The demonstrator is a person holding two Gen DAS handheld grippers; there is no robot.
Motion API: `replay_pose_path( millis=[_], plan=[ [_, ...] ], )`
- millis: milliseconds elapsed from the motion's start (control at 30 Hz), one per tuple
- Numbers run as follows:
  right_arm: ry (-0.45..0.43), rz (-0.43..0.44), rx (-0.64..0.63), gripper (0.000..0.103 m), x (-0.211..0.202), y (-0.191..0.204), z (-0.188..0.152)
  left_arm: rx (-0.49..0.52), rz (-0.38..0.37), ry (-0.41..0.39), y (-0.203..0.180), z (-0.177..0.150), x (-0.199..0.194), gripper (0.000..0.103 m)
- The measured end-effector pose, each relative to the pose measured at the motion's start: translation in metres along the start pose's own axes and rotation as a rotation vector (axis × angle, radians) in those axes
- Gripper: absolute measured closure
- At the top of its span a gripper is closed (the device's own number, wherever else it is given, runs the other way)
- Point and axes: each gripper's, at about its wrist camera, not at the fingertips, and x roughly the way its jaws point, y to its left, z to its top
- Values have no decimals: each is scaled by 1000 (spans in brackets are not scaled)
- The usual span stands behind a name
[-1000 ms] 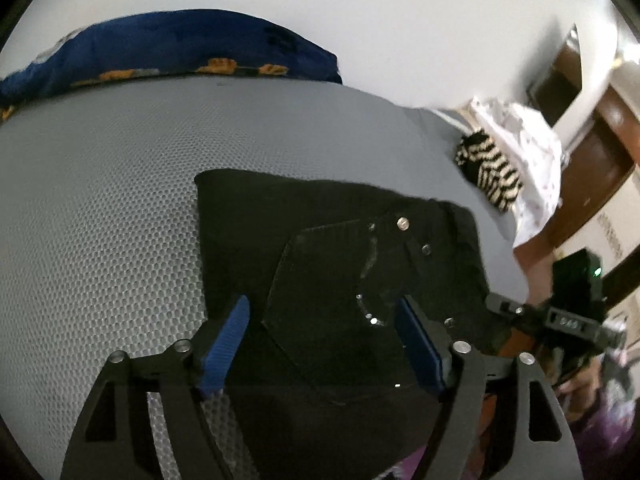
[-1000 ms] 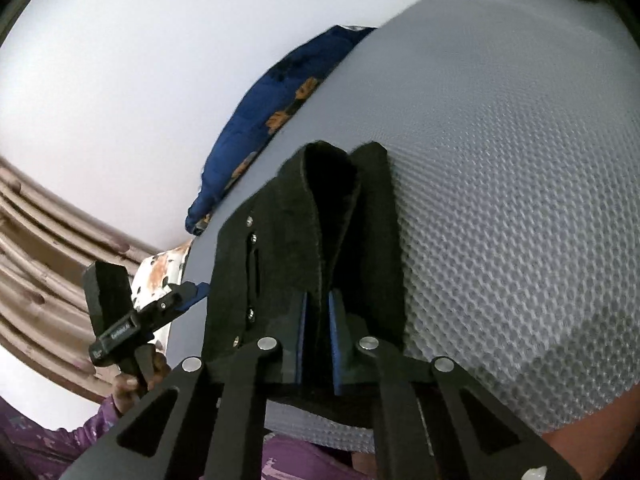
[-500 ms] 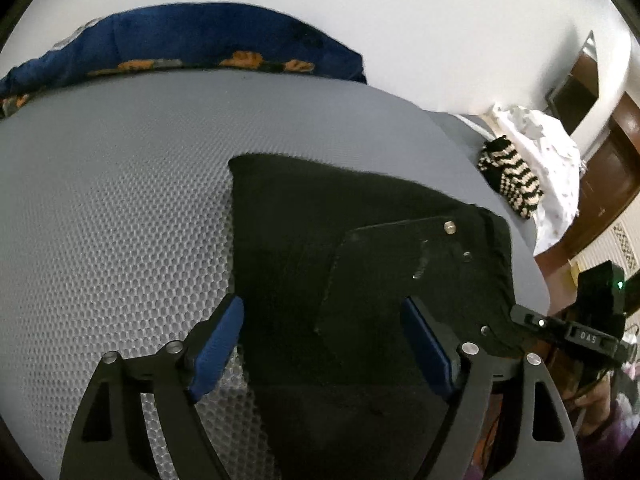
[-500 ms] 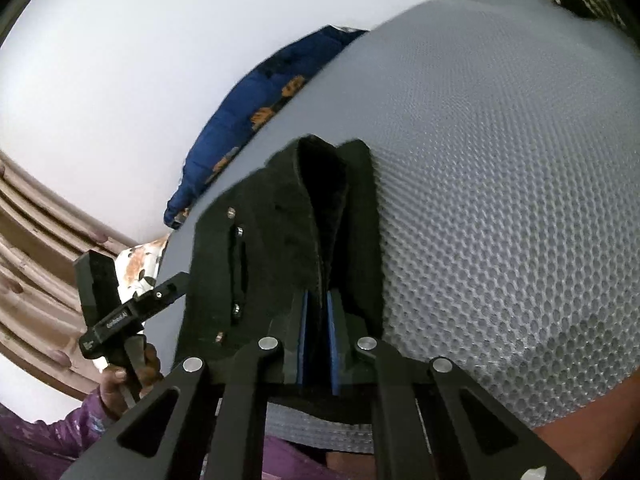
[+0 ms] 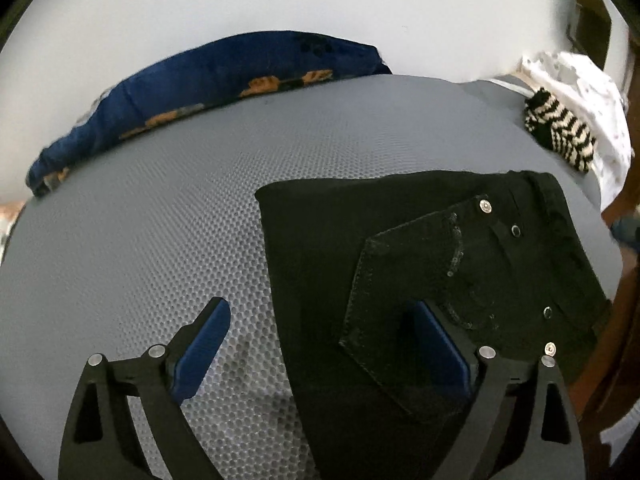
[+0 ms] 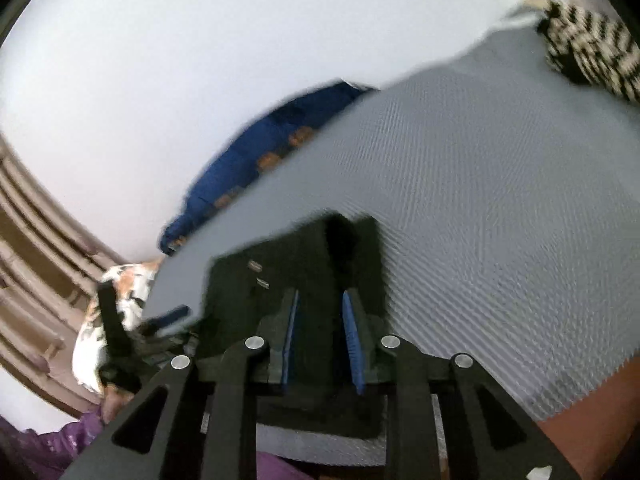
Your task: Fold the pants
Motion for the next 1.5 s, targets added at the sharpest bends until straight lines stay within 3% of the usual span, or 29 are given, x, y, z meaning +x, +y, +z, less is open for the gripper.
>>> replay_pose_path(
  millis=[267,567,767,900,1033,1200,1267,1367,1500],
  plan=[
    [35,0,-101,79,38,32,8,39,37,2,-4,-3,-4,10],
    [128,-122,-132,83,83,18,-6,36,40,12,-2,1,0,9],
    [142,-112,-99,85,84,9,-6,36,47,17,-3,1,1,8],
    [69,-46,-32,72,60,7,3,34,55,21,-3,2,0,7],
    [31,-42,7,63,40,13,10,22,66,3,0,1,-3,7],
    [-32,-125,-29,53,15,39,5,-9,69,-62,10,-1,-14,7],
    [-33,-188,-40,48,10,43,-1,-63,50,-103,26,-4,-23,7],
    [-36,-209,-22,39,1,36,-10,-138,15,-142,52,-12,-33,7],
    [-33,-235,58,35,-7,12,-22,-170,0,-115,75,-26,-37,7]
  ],
)
